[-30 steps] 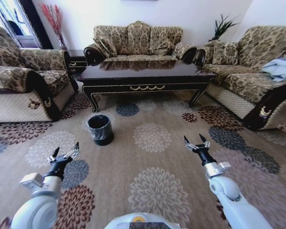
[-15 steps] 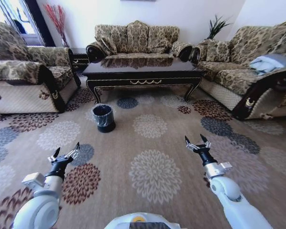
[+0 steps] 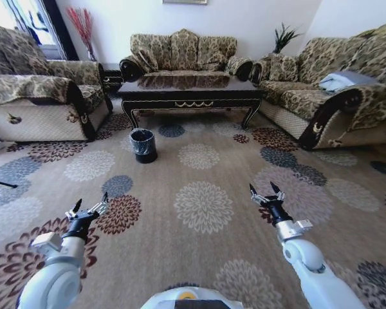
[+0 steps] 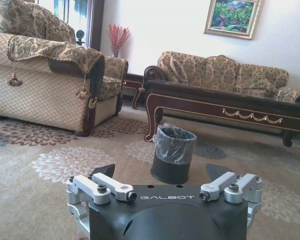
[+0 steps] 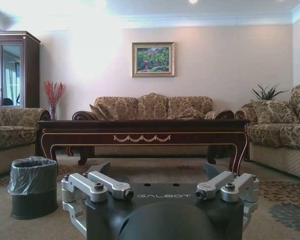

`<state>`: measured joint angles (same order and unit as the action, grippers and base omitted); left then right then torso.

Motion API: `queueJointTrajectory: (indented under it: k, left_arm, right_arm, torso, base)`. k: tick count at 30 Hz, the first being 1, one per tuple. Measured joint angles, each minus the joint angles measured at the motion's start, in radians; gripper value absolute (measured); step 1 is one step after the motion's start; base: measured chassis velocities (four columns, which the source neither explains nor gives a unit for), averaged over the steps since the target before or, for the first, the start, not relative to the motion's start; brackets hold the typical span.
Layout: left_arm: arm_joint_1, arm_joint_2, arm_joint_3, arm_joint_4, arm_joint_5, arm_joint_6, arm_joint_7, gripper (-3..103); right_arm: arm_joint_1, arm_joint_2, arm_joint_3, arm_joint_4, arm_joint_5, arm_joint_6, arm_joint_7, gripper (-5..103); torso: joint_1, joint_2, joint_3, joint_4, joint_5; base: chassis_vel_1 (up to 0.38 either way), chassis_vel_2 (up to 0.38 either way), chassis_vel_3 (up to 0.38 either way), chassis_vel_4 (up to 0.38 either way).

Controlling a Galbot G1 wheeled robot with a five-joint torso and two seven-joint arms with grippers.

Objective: Move to the front of the table and pick up the trash from the floor, then place it into the trash bin.

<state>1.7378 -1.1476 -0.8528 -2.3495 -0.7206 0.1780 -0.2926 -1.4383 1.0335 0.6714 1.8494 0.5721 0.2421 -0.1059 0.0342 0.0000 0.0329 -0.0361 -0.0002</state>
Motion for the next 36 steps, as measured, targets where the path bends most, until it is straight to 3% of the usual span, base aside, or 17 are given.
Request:
queueJointTrajectory:
  k: [10, 36]
  left_arm:
    - [0.001, -0.002, 0.001, 0.0, 0.002, -0.001, 0.0, 100]
    - [0.001, -0.001, 0.009, -0.002, 0.01, -0.001, 0.0, 100]
  right_arm:
    - [-0.002, -0.003, -0.006, 0.0, 0.004, 0.008, -0.006, 100]
    - [-0.013, -0.007, 0.005, 0.001, -0.003, 0.028, -0.055, 100]
  torso:
    - [0.0, 0.0, 0.0, 0.0, 0.0004]
    - [0.0, 0.0, 0.0, 0.0, 0.0003]
  base:
    - [0.198, -0.206, -0.217, 0.205]
    - [0.005, 0.019, -0.007, -0.017]
